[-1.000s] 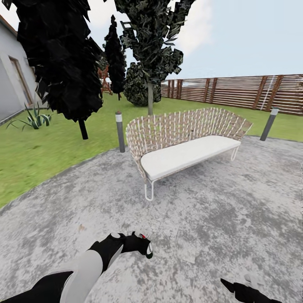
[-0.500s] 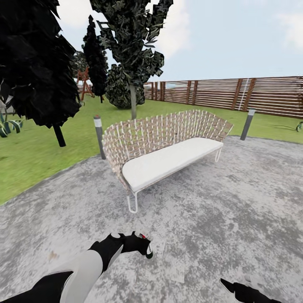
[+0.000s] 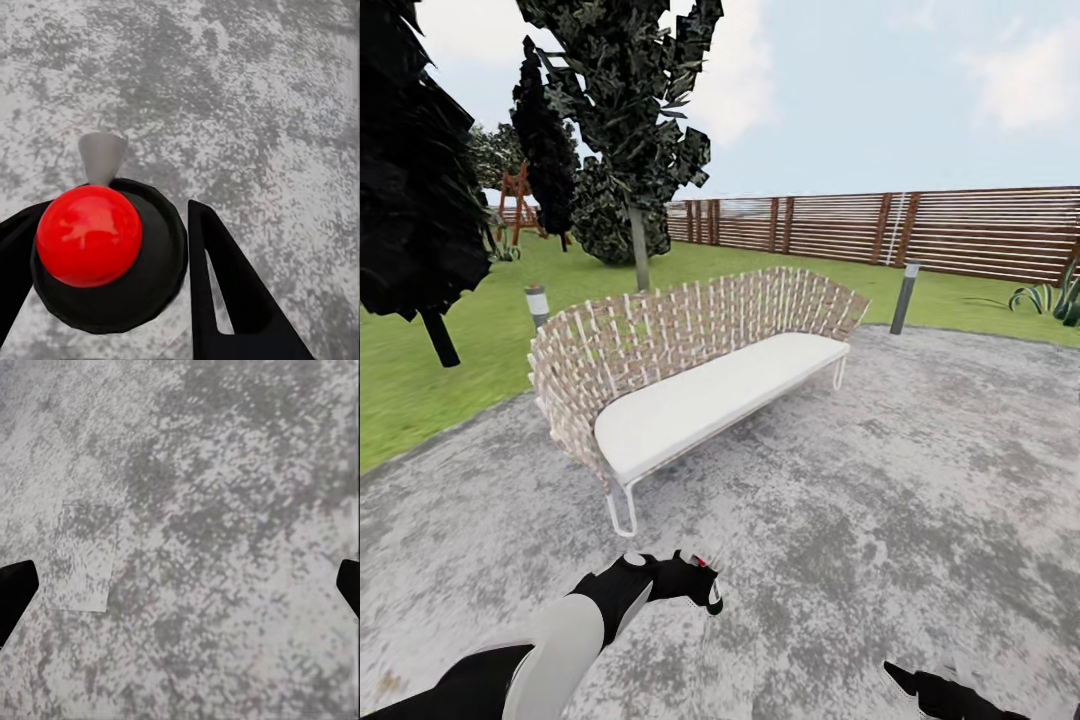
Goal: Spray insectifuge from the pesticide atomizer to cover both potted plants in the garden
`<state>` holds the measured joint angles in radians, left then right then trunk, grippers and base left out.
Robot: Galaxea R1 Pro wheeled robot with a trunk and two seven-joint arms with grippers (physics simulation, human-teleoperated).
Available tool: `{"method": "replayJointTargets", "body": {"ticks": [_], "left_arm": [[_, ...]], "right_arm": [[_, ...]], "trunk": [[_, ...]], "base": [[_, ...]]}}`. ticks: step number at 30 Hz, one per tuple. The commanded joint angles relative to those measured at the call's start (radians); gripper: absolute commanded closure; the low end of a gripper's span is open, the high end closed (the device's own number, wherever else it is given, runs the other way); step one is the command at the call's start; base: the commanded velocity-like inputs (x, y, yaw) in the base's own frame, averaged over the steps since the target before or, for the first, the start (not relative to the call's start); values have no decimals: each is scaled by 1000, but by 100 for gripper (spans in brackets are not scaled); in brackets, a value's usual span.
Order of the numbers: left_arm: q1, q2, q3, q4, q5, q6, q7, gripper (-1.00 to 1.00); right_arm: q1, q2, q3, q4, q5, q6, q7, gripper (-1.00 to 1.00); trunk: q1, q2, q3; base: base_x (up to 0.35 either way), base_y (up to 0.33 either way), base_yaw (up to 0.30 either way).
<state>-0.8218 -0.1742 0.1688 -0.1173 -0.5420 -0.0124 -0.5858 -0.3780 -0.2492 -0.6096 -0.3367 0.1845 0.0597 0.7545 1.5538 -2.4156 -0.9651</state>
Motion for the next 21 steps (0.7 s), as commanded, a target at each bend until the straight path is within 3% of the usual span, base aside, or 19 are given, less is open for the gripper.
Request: {"method": "replayJointTargets", "body": {"ticks": [1,12,21], "left_arm": [[0,0,9,-1,-10,-1,-3,100],[0,0,39,-1,-10,-2,-3,100],[0,0,39,-1,-10,-3,-3,100]], "right_arm": [[-1,1,-9,-1,7,6,6,-100],[-1,1,-9,-1,7,6,8,-100],[-1,1,-9,-1,7,6,6,-100]], "trunk": [[0,0,-1],[0,0,10],[0,0,20]], "base": [[230,-211,-11],[244,-21,-151],[276,141,-185]]}}
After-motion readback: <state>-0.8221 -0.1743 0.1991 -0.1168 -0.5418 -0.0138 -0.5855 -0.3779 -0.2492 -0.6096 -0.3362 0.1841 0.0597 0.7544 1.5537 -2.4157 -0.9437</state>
